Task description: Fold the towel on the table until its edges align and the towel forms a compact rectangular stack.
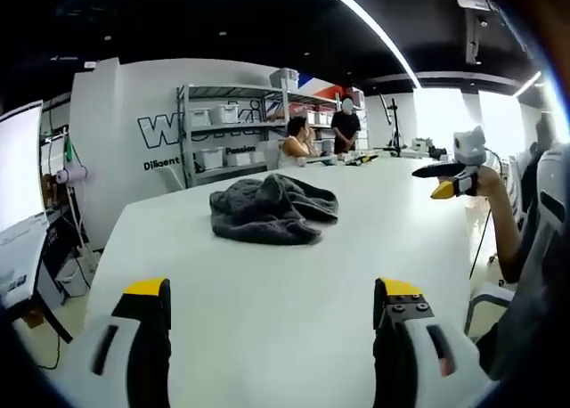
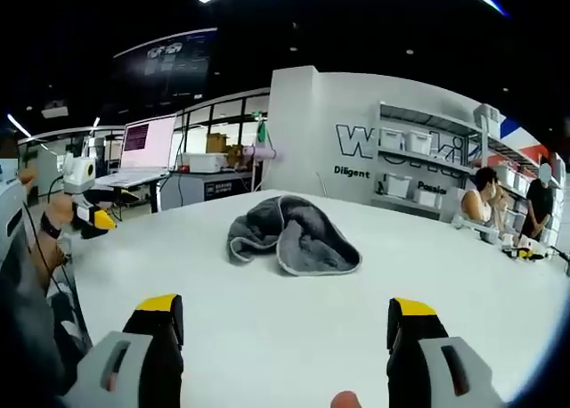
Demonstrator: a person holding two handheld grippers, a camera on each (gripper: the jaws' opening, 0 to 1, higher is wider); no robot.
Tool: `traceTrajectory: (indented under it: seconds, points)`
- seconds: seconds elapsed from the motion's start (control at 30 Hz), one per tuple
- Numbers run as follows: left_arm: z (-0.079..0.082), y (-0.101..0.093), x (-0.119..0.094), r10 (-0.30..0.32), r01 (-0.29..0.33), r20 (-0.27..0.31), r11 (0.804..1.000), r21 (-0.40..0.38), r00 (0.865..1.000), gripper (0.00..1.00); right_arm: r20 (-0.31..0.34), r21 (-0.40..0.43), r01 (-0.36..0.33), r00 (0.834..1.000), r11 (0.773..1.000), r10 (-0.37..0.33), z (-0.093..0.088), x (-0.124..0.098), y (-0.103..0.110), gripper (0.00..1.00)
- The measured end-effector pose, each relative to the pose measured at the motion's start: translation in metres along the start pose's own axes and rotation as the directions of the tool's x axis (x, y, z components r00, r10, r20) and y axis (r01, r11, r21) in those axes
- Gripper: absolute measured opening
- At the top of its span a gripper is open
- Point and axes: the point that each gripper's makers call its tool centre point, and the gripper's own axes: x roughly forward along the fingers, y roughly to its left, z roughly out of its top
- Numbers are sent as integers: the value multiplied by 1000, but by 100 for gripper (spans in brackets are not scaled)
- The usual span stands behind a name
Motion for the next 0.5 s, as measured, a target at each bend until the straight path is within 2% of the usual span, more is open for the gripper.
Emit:
traceTrajectory:
  seconds: [0.17,0.23,0.33,0.43,0.5]
  points:
    - [7,-2,19,-88,88,-5,994,61,996,88,9,8,18,1000,1000,-18,-4,-6,-3,100]
    - [12,-1,36,-117,118,-20,988,103,993,84,5,10,23,1000,1000,-23,-6,-10,-4,100]
    - [18,-2,51,-121,125,-35,980,154,992,83,4,8,28,1000,1000,-28,-7,-15,-5,99]
    - [30,-16,79,-158,167,-53,940,298,986,82,9,5,32,999,999,-32,-7,-25,-5,99]
    - [37,-31,101,-206,210,-47,916,341,977,79,10,7,40,999,999,-40,-8,-30,-6,98]
